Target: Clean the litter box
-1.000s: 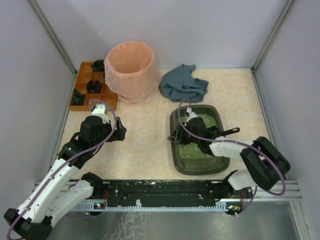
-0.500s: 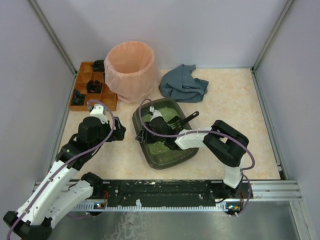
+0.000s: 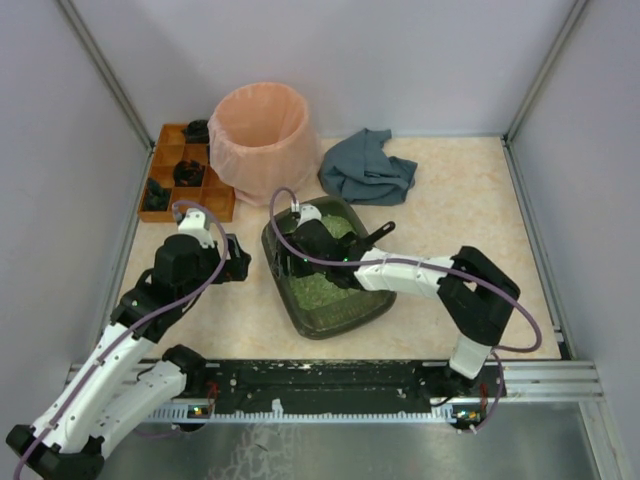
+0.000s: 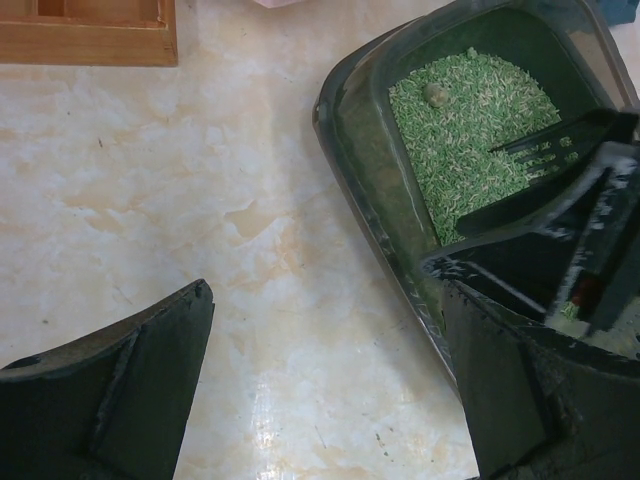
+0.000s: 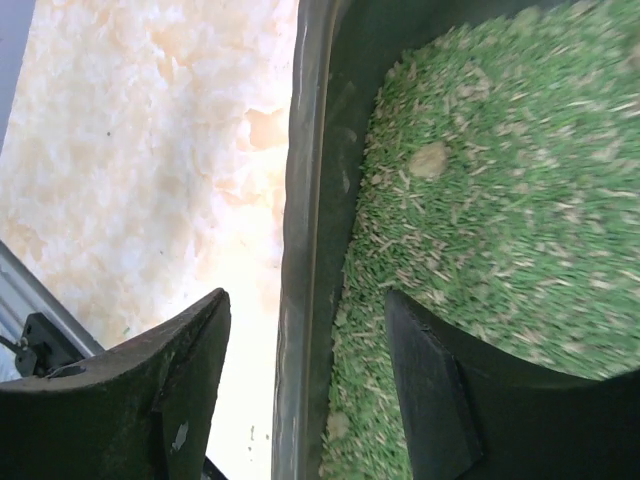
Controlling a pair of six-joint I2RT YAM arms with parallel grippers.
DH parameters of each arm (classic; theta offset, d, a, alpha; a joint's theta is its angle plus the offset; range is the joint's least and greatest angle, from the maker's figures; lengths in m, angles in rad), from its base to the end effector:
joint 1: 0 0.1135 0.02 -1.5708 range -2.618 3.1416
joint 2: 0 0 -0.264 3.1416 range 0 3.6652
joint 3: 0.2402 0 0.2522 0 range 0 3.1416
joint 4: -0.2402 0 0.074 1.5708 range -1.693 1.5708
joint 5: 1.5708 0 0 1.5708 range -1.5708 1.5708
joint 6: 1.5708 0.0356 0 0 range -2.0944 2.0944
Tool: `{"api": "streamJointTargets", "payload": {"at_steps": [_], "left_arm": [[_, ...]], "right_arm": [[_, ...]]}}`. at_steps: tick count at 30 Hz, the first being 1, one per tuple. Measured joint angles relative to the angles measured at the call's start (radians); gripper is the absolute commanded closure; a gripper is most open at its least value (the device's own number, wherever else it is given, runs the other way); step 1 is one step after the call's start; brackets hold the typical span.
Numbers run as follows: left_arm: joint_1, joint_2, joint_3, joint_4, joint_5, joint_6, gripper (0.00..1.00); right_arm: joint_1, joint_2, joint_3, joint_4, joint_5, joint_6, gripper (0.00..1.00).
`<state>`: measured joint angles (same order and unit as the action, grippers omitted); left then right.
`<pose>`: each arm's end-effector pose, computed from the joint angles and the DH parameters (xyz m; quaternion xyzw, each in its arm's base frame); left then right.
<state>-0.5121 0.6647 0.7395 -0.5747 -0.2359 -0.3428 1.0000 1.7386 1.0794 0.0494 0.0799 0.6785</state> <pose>0.1325 -0.0649 0.3024 0.0124 0.8561 -0.1179 0.5031 0.2100 0.3218 0.2085 -0.1236 0.8776 0.3200 0.3349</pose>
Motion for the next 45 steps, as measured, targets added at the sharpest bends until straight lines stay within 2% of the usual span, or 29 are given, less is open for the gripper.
{"api": "streamJointTargets", "payload": {"at_steps": [14, 19, 25, 33, 45], "left_arm": [[0.000, -0.001, -0.003, 0.008, 0.003, 0.000, 0.00], [0.000, 0.003, -0.003, 0.015, 0.011, 0.000, 0.00], [0.000, 0.010, -0.004, 0.017, 0.021, 0.000, 0.00], [0.000, 0.010, -0.010, 0.029, 0.046, 0.005, 0.00], [0.000, 0.000, -0.023, 0.045, 0.090, 0.017, 0.00]], "right_arm": [[0.001, -0.365, 0.004, -0.299, 0.172, -0.192, 0.38], [-0.002, -0.544, -0.039, -0.408, 0.244, -0.212, 0.39], [-0.043, -0.681, -0.072, -0.536, 0.286, -0.214, 0.40], [-0.183, -0.776, -0.085, -0.616, 0.316, -0.216, 0.40], [-0.383, -0.731, -0.108, -0.598, 0.301, -0.215, 0.40]]}}
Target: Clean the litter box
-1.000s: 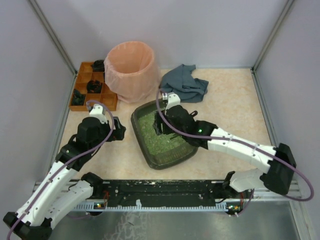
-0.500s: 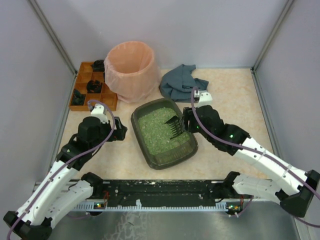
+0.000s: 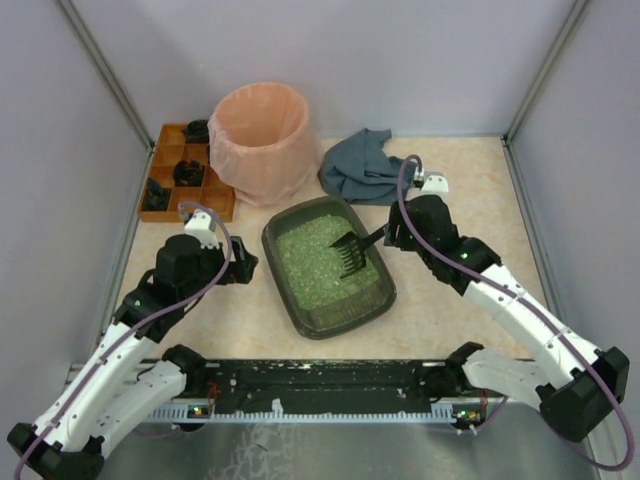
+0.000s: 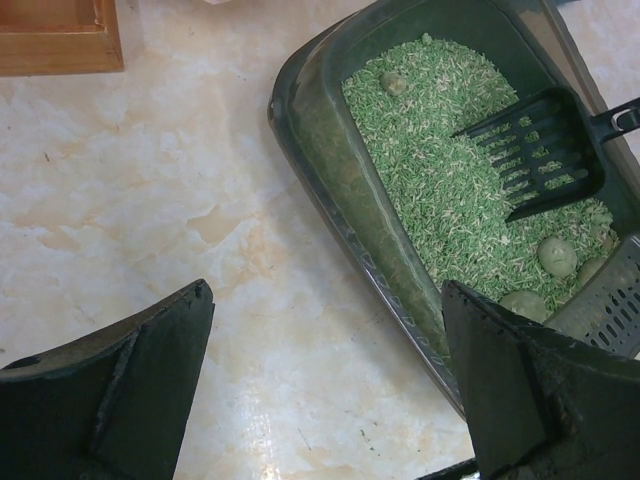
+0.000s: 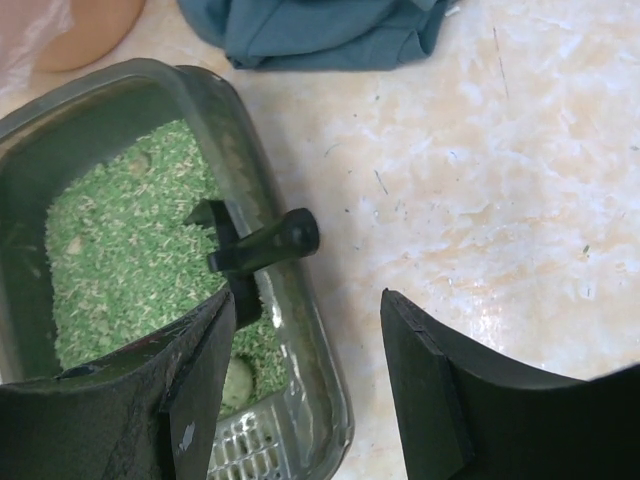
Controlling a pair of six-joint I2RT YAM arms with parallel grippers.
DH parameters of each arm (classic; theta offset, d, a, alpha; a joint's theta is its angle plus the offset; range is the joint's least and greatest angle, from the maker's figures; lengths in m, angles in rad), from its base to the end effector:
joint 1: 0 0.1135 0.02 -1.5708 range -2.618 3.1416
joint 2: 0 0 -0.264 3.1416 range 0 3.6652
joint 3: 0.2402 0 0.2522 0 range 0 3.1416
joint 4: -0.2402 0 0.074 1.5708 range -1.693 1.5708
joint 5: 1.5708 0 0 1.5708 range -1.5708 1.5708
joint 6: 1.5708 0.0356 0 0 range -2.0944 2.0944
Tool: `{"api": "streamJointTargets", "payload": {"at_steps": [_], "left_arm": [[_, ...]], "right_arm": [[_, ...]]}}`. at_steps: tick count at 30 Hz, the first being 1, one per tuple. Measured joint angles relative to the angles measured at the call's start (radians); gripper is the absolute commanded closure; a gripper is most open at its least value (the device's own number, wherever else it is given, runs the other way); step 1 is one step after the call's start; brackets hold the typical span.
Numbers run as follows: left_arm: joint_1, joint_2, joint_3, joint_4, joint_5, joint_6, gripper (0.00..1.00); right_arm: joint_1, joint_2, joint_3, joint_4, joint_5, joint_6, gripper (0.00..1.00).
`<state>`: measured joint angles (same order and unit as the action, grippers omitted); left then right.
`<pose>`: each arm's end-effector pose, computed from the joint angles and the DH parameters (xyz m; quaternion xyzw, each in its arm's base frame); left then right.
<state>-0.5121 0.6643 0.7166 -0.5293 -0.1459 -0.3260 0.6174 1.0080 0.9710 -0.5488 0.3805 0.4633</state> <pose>0.1339 -0.0693 0.2988 0.0414 0.8517 -0.1542 0.4991 0.1833 0.1139 0.3285 0.0226 0.8696 0.0960 0.4839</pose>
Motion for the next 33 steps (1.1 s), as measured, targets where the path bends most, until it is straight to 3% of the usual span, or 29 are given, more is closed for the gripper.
{"api": "streamJointTargets", "payload": {"at_steps": [20, 27, 33], "left_arm": [[0.000, -0.049, -0.038, 0.066, 0.095, 0.052, 0.01], [0.000, -0.115, -0.094, 0.148, 0.166, 0.093, 0.01], [0.000, -0.171, -0.193, 0.327, 0.217, 0.176, 0.02]], "right_arm": [[-0.201, 0.108, -0.214, 0.397, -0.424, -0.026, 0.49], [-0.253, 0.107, -0.276, 0.502, -0.521, -0.019, 0.62], [-0.254, 0.106, -0.289, 0.562, -0.612, 0.002, 0.76]]}}
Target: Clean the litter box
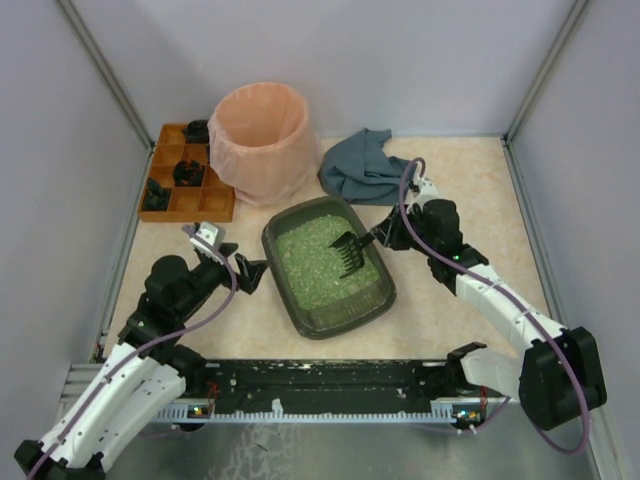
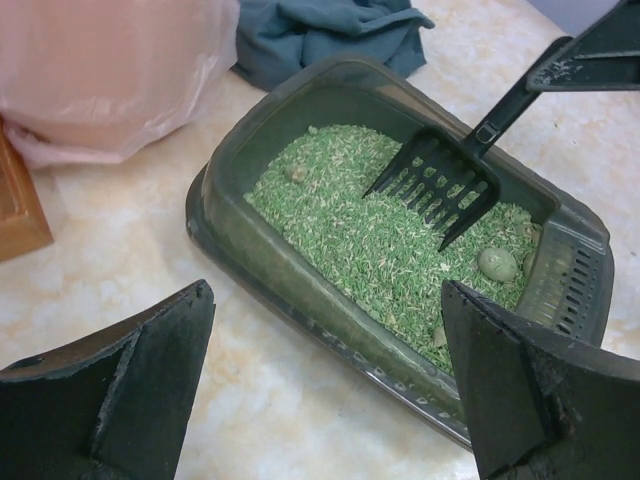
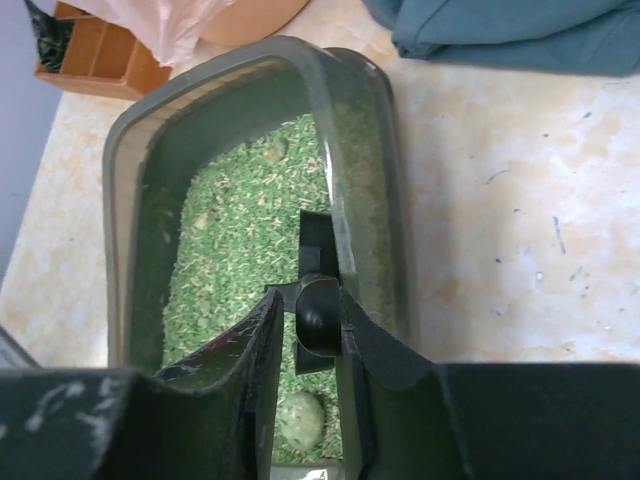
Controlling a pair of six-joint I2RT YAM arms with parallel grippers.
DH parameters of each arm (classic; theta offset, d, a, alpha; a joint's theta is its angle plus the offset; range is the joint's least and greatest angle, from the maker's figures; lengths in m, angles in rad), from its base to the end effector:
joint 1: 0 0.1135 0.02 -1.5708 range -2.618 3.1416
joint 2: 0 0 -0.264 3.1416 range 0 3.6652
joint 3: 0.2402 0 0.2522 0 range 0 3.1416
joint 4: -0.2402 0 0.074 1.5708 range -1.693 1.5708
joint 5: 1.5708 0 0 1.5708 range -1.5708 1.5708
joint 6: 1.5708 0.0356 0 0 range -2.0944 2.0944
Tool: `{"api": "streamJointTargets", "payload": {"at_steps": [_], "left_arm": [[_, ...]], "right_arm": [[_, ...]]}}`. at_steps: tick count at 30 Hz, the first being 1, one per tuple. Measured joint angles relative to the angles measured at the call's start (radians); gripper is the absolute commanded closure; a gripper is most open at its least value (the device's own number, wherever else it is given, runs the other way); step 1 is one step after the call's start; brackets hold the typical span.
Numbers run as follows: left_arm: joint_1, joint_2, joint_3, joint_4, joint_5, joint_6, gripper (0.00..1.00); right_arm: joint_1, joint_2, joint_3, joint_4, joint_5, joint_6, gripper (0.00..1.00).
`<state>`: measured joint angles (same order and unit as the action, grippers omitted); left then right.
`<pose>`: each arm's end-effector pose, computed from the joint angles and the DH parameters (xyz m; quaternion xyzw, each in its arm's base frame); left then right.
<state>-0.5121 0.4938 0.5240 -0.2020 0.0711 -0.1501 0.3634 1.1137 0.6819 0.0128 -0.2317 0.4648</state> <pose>0.1195 -0.0701 0.2873 0.1602 0.7481 -0.2349 0.5996 0.2311 0.0966 0.2582 -0.0206 0.8352 0.3064 0.4562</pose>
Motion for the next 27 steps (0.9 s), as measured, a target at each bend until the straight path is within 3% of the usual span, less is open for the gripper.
{"api": "streamJointTargets", "payload": {"at_steps": [11, 14, 21, 27], "left_arm": [[0.000, 0.125, -0.069, 0.356, 0.244, 0.232, 0.07], [0.000, 0.179, -0.084, 0.451, 0.329, 0.275, 0.09], [0.000, 0.317, -0.091, 0.624, 0.466, 0.305, 0.17], [0.000, 0.277, -0.092, 0.654, 0.506, 0.304, 0.15]], "right_arm": [[0.006, 0.000, 0.037, -0.053, -0.058, -0.029, 0.99], [0.034, 0.000, 0.092, -0.117, -0.039, -0.074, 1.00], [0.258, 0.000, 0.235, -0.244, 0.125, -0.203, 1.00], [0.448, 0.053, 0.366, -0.344, 0.342, -0.319, 1.00]]}}
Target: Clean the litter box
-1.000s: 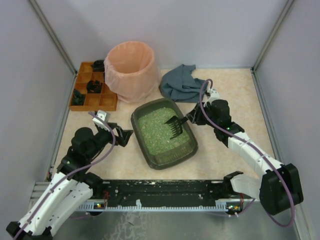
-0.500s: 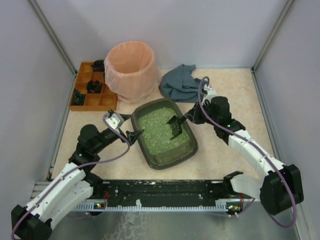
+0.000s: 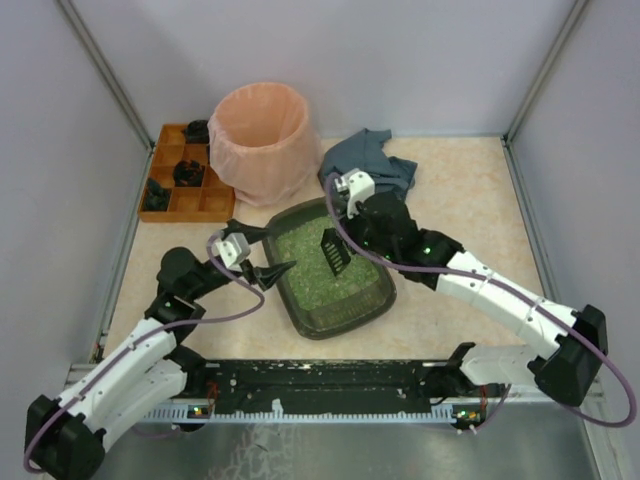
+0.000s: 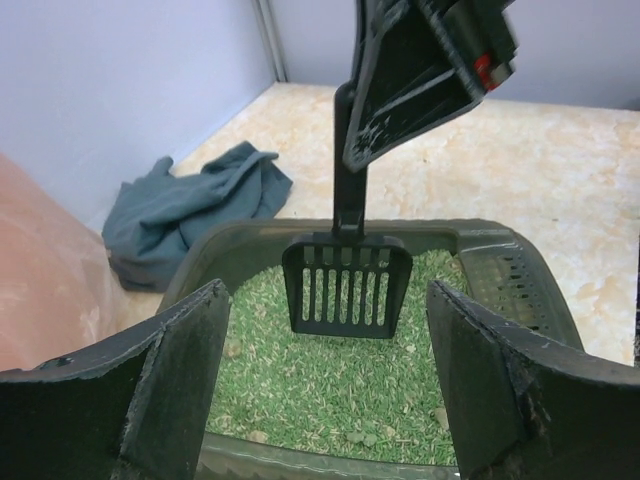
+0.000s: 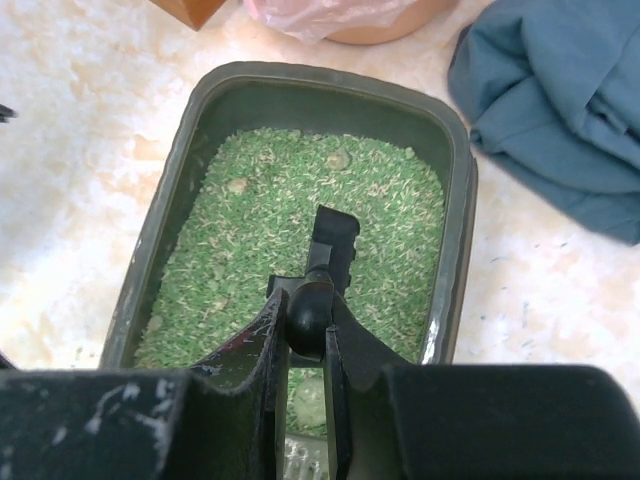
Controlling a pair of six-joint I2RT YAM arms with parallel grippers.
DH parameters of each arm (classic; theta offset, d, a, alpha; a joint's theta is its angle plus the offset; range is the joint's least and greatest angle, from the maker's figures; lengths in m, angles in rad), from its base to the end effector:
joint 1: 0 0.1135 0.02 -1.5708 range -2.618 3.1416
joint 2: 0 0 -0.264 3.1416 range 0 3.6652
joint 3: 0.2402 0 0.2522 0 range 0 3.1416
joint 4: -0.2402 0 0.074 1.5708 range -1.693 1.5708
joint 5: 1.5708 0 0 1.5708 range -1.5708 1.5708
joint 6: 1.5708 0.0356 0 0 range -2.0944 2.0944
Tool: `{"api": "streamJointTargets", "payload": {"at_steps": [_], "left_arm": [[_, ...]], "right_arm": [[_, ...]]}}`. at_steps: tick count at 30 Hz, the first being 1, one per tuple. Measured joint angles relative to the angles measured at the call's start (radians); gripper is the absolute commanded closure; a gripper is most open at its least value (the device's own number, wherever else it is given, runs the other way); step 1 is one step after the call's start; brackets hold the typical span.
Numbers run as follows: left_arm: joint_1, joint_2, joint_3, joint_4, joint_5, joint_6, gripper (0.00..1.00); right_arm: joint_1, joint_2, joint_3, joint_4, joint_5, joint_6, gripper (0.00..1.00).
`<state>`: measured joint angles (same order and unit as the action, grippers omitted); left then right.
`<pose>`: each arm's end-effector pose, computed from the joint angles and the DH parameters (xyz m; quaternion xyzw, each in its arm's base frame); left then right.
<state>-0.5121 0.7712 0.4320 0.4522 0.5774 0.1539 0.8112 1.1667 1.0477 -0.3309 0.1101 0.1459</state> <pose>0.1516 -0.1075 0.2843 0.4094 0.5340 -0.3140 0.6698 0.1854 0.1895 0.3392 -0.2485 0.8089 0.2030 0.4926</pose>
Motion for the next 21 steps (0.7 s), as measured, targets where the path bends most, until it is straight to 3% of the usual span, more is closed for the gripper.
{"api": "streamJointTargets", "payload": {"at_steps": [9, 21], "left_arm": [[0.000, -0.238, -0.038, -0.072, -0.056, 0.010, 0.14], [0.000, -0.066, -0.023, -0.048, 0.043, 0.047, 0.27]], "right_arm": [[0.154, 0.154, 0.200, -0.138, 0.273, -0.105, 1.00], [0.154, 0.115, 0.204, -0.232, 0.300, 0.041, 1.00]]}}
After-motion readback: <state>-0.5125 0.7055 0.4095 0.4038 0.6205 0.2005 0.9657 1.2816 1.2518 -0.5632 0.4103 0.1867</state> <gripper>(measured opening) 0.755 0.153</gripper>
